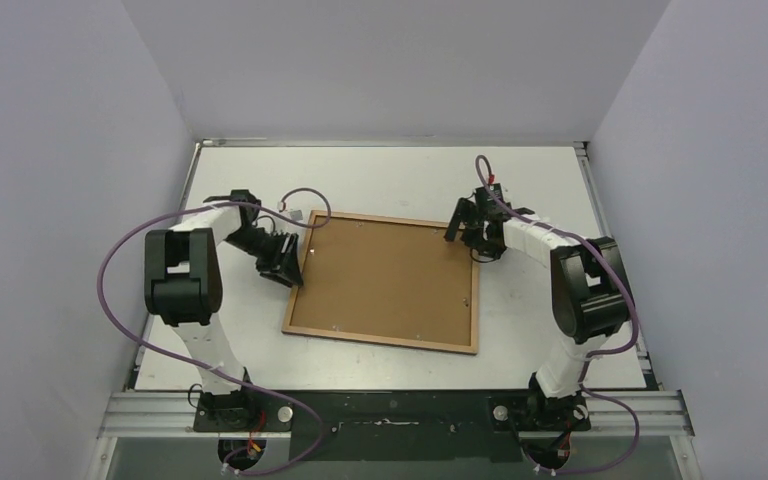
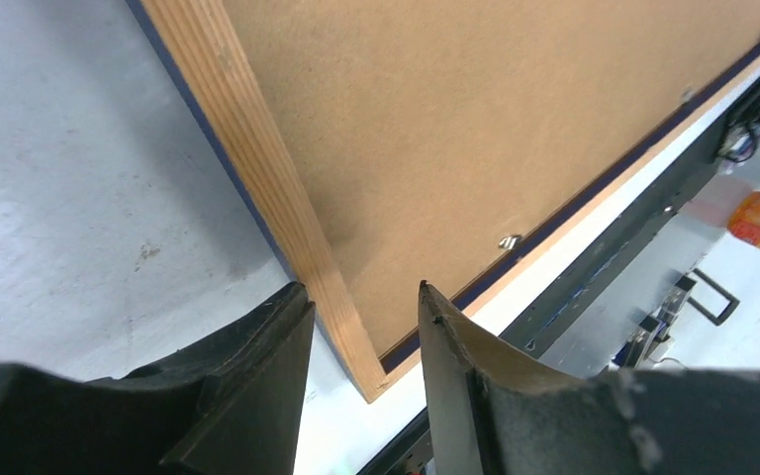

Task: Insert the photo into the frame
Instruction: Adjust the photo frame at the center of the board, then install the photo frame at the center of the board.

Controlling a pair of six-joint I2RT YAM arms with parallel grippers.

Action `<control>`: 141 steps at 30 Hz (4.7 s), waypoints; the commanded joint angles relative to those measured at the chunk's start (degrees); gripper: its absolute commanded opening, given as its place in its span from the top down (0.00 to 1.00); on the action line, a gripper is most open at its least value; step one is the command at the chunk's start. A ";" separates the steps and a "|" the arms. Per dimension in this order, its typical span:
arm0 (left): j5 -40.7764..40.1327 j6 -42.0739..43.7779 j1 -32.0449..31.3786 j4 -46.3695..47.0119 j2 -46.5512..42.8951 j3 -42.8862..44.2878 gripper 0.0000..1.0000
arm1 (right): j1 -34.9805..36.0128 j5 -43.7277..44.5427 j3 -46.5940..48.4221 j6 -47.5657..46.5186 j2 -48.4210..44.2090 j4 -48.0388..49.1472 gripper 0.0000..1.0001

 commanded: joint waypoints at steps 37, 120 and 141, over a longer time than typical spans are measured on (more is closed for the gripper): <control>-0.60 -15.67 3.67 20.23 -5.14 6.19 0.43 | 21.58 -12.25 20.97 -4.79 7.08 16.42 0.09; 5.74 -18.15 3.00 23.54 11.55 6.13 1.00 | 31.14 -32.98 36.07 -14.10 34.31 25.74 0.03; 5.39 -18.28 2.94 23.75 11.53 5.95 1.00 | 30.45 -38.02 37.87 -17.02 35.49 25.11 0.02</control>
